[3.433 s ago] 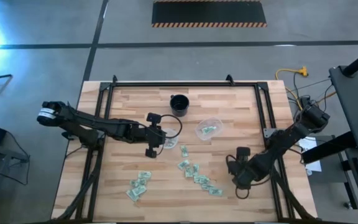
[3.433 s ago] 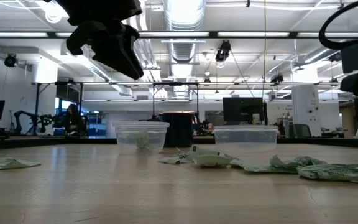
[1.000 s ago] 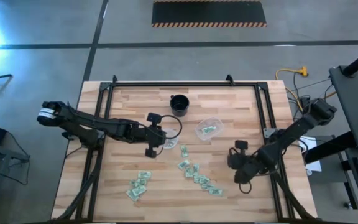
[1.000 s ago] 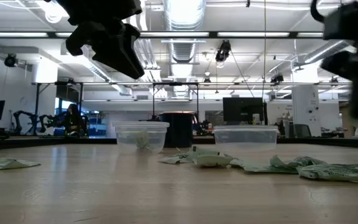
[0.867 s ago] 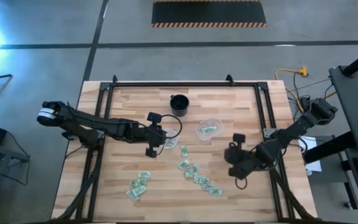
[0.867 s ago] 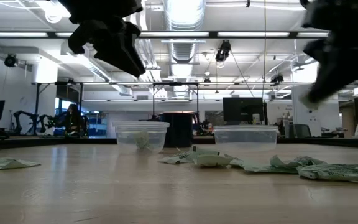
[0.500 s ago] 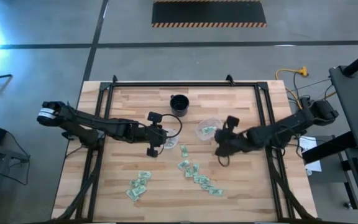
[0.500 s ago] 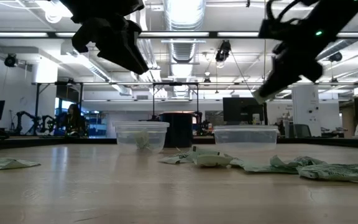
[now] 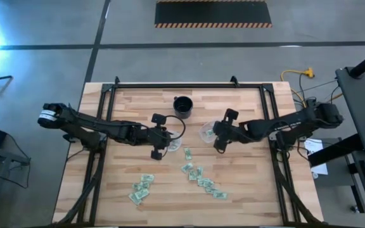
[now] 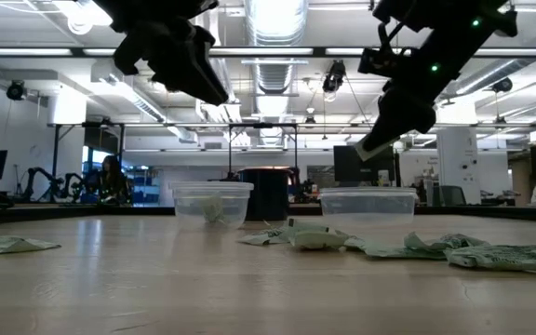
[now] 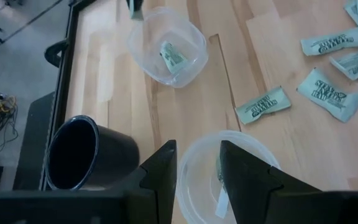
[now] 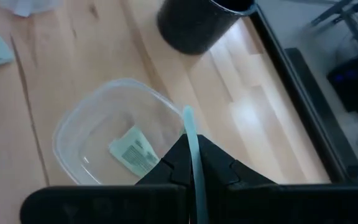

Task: Pick and place Stevia / Truvia into bins
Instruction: Put the green stevia packet into the right transparent container

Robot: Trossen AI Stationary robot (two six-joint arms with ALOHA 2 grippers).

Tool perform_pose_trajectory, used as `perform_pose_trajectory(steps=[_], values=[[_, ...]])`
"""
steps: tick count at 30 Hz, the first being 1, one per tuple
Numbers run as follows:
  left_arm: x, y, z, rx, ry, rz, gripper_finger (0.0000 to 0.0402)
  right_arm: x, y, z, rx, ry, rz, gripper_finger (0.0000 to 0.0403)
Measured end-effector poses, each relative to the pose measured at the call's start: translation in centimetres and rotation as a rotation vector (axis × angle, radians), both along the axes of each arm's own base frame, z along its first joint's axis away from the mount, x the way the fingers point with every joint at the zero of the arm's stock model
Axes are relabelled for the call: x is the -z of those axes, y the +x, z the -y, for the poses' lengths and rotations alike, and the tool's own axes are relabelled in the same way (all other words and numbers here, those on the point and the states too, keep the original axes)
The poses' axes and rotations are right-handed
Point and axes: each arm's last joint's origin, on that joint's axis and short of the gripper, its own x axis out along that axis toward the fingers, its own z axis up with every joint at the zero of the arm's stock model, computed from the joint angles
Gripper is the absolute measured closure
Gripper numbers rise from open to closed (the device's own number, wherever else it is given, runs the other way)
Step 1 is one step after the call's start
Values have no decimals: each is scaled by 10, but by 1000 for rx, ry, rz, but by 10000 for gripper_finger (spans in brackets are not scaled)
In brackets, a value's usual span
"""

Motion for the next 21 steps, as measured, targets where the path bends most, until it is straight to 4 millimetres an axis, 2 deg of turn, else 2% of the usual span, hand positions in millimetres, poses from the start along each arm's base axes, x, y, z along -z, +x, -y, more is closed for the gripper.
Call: perform_pose_trajectory(steps=[13,17,21], values=[[-1,0,0,0,-1,6,295,32,16,14,-9,55,-95,394],[0,0,0,0,0,2,295,36,17,14,-19,49,-116,392],[0,0,0,0,0,2,295,34,17,14,-31,42,-115,370]])
